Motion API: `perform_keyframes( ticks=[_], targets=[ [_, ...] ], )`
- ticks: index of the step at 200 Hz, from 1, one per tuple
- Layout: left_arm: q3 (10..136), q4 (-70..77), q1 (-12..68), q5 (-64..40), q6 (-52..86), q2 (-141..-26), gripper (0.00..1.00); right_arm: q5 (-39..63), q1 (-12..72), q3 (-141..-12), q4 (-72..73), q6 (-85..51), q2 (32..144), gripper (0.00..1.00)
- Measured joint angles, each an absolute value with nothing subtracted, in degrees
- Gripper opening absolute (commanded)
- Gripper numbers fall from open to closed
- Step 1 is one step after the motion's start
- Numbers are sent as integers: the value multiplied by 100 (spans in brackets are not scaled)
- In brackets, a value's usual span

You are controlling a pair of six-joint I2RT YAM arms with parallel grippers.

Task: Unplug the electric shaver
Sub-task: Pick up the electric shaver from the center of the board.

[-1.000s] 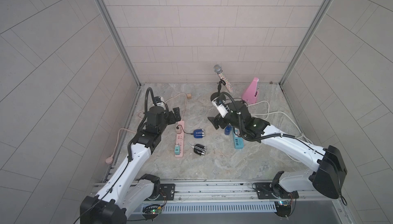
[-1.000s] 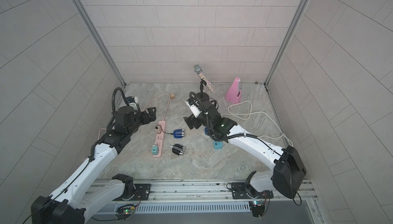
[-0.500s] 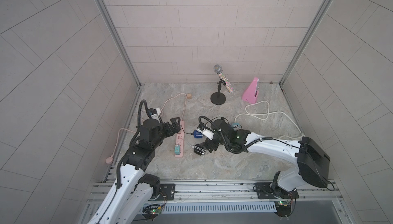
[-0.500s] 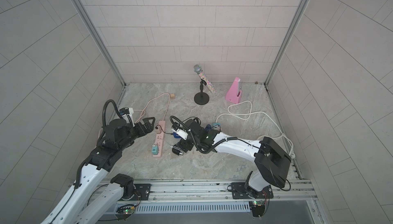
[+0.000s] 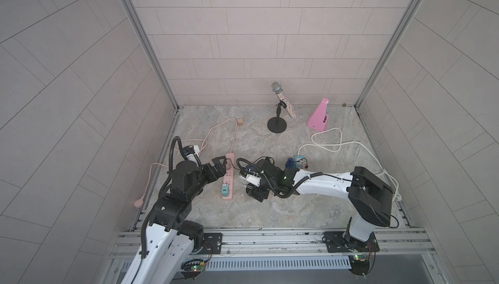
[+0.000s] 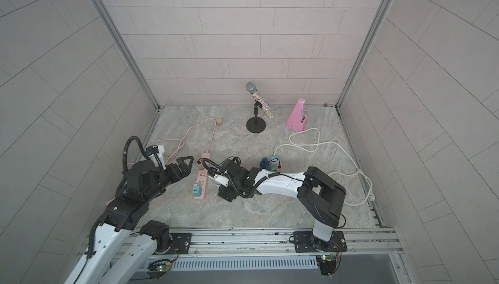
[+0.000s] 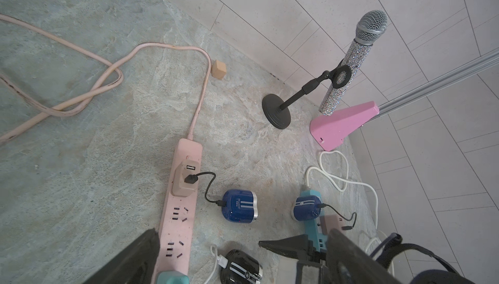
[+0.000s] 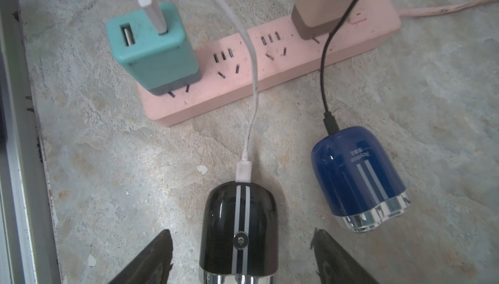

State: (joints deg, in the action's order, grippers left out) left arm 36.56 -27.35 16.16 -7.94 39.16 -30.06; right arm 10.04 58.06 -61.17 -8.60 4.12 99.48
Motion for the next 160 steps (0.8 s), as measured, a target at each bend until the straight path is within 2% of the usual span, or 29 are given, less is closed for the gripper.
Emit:
perform_keyframes(
  ticks=[160],
  targets=[
    [3566, -2856, 1616, -794, 4016, -2952, 100, 683, 5878, -6246, -1094, 451, 10313, 81]
  ],
)
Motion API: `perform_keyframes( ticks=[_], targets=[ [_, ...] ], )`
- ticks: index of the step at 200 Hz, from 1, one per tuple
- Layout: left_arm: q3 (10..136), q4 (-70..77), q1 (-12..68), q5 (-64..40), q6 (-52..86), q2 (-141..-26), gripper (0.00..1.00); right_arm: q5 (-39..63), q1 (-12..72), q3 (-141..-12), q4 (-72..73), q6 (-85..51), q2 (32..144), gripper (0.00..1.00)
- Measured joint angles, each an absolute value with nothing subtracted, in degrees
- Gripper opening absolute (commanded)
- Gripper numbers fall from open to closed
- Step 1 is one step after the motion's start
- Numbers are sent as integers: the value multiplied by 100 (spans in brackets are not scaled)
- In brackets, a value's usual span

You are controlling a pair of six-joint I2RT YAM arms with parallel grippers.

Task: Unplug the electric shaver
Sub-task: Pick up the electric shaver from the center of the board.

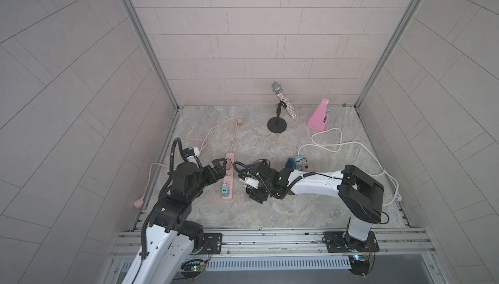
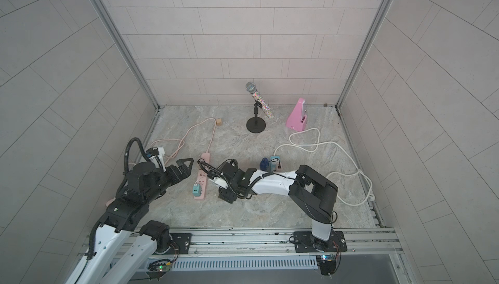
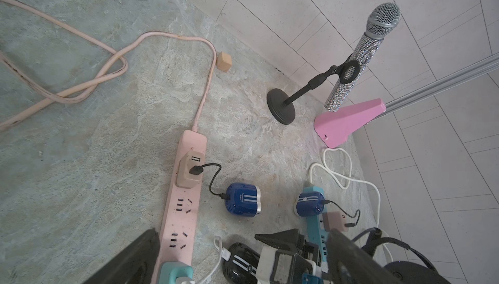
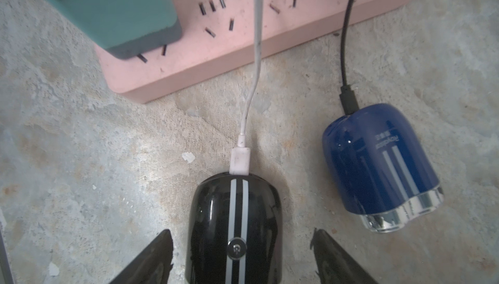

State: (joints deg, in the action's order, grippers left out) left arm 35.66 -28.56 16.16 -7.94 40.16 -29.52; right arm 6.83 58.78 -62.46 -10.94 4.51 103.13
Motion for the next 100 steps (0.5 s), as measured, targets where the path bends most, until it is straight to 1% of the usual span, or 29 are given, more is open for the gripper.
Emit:
perform_keyframes(
  ticks=[16, 44, 64, 77, 100],
  targets=[
    [3564, -2864, 1616, -794, 4023, -2950, 100, 635, 5896, -6246, -1096, 449, 10379, 78],
    [3559, -2869, 1616, -794, 4027, -2936, 100, 552, 5900, -6246, -1100, 449, 10523, 76],
    [3544, -2888, 1616, -794, 4029, -2906, 100, 484, 5909, -6246, -1114, 440, 10551, 68],
    [3538, -2902, 1616, -794, 4029, -2902, 100, 440, 5916, -6246, -1107, 447, 10549, 60],
    [3533, -2910, 1616, -797, 4032, -2895, 100, 327, 5927, -6246, -1103, 447, 10549, 49]
  ],
)
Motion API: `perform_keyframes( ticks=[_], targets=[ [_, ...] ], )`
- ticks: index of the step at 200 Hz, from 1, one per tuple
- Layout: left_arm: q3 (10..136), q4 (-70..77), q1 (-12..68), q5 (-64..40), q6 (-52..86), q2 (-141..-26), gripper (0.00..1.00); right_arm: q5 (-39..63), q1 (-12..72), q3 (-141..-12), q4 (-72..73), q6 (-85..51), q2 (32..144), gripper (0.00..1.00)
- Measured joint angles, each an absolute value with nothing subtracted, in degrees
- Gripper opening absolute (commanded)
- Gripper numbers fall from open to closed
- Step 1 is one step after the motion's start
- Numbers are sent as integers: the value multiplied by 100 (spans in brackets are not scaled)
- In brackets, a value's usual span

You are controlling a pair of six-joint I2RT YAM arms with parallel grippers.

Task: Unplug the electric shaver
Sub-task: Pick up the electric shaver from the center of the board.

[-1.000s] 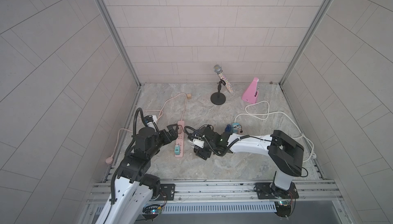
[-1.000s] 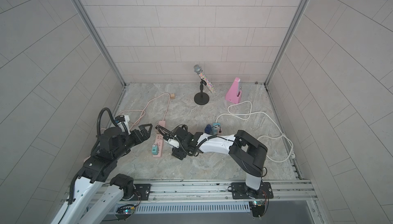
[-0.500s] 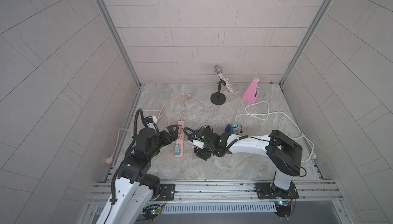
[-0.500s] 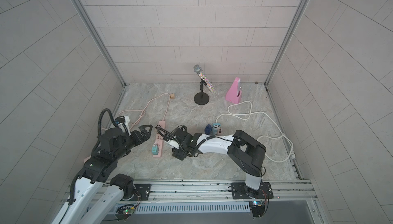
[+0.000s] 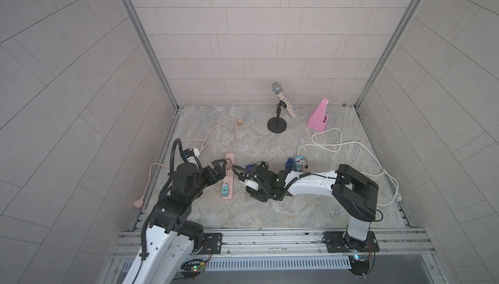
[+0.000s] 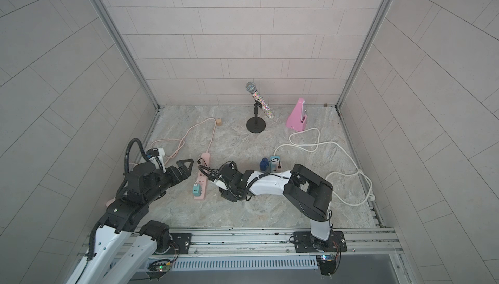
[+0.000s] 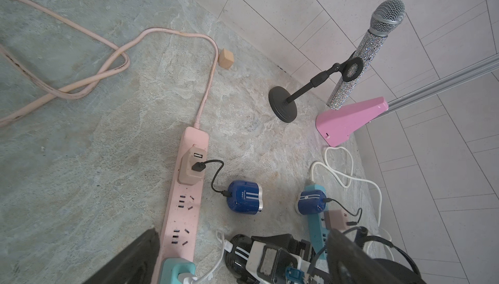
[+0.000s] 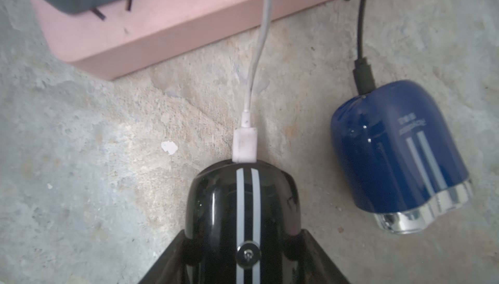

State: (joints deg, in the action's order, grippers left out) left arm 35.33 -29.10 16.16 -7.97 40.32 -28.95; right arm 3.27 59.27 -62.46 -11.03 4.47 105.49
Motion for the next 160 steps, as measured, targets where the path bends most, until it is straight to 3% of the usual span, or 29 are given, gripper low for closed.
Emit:
perform_keyframes(
  ticks=[37, 110, 160],
  targets=[
    [3485, -2926, 1616, -963, 4058, -2875, 99, 143, 5937, -6167, -1096, 425, 10405, 39],
    [3201, -3039, 1632, -1752, 4678, -2563, 95, 10, 5953, -5732, -591, 388, 8989, 34],
    [3074, -3037, 1734, -2106, 5428, -1859, 89, 8, 5953, -5664, -412, 316, 8892, 32]
  ],
)
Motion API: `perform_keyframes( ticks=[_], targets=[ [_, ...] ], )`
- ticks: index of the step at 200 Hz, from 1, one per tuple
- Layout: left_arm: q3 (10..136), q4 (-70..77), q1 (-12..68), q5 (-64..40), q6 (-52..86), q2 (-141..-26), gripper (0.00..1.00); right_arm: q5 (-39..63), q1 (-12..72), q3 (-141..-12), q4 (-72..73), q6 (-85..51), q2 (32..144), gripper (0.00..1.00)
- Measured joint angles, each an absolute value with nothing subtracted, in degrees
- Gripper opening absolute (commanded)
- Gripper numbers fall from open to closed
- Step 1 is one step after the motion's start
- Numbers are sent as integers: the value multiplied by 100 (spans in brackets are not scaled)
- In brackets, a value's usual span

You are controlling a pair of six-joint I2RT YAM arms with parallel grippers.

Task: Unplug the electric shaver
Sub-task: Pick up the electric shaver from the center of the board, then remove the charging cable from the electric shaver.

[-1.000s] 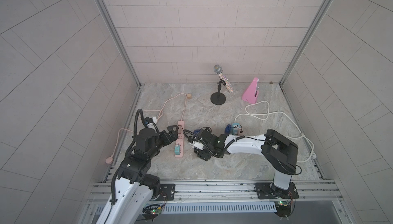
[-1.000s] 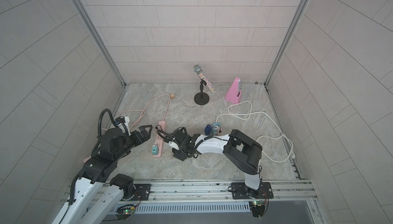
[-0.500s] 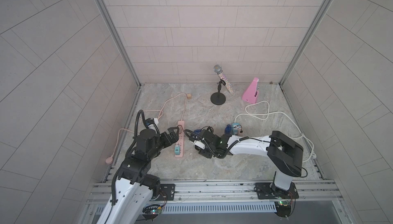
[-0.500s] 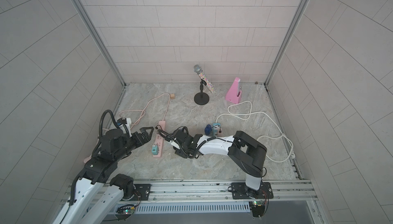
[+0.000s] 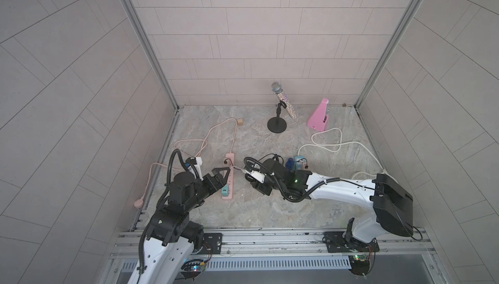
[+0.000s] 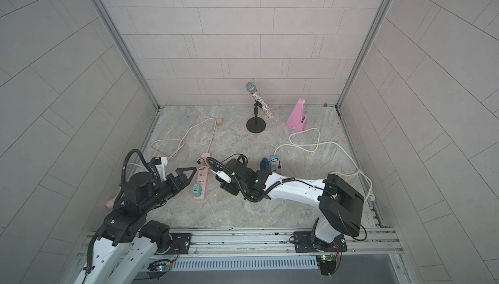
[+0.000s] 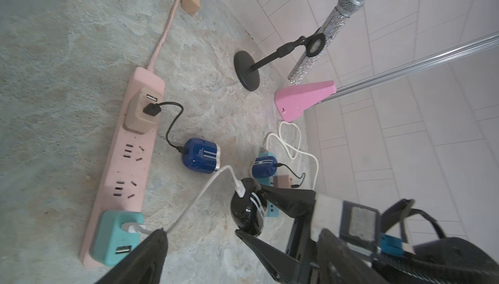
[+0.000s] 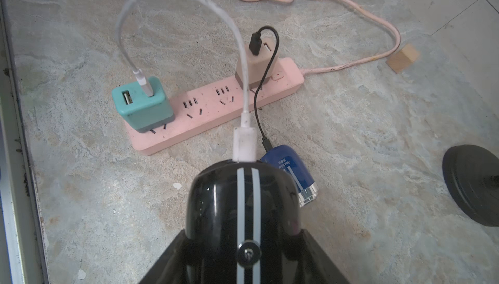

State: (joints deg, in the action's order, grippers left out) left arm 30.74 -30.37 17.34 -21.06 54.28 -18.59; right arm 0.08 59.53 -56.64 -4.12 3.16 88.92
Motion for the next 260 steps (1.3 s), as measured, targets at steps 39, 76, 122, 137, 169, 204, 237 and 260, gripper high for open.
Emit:
perform_keyframes(
  ticks=[39, 76, 122, 137, 169, 204, 237, 260],
  targets=[
    [2364, -2799, 1994, -2086, 6010, -1074, 84, 108, 5968, -5660, -397, 226, 8901, 34],
    [1295, -2257, 2471, -1750, 6438, -744, 79, 228, 6038, -5658, -397, 132, 8903, 33],
    [1601, -1785, 3468, -961, 6246, -1726, 73, 252, 6154, -5653, -386, 102, 8903, 33],
    [1848, -1559, 3959, -596, 6088, -2259, 71, 250, 6193, -5653, -384, 99, 8901, 33],
    [2132, -1278, 4646, 139, 5835, -2860, 68, 233, 6237, -5511, -346, 78, 8783, 33],
    [2132, -1234, 4700, 609, 5793, -2873, 62, 187, 6237, -5245, -318, 47, 8471, 33],
    [2132, -1221, 4703, 862, 5778, -2768, 62, 187, 6237, -5148, -246, -5, 8278, 33],
    [2132, -1162, 4703, 919, 5754, -2864, 61, 226, 6237, -5144, -189, -32, 8265, 32]
  ],
)
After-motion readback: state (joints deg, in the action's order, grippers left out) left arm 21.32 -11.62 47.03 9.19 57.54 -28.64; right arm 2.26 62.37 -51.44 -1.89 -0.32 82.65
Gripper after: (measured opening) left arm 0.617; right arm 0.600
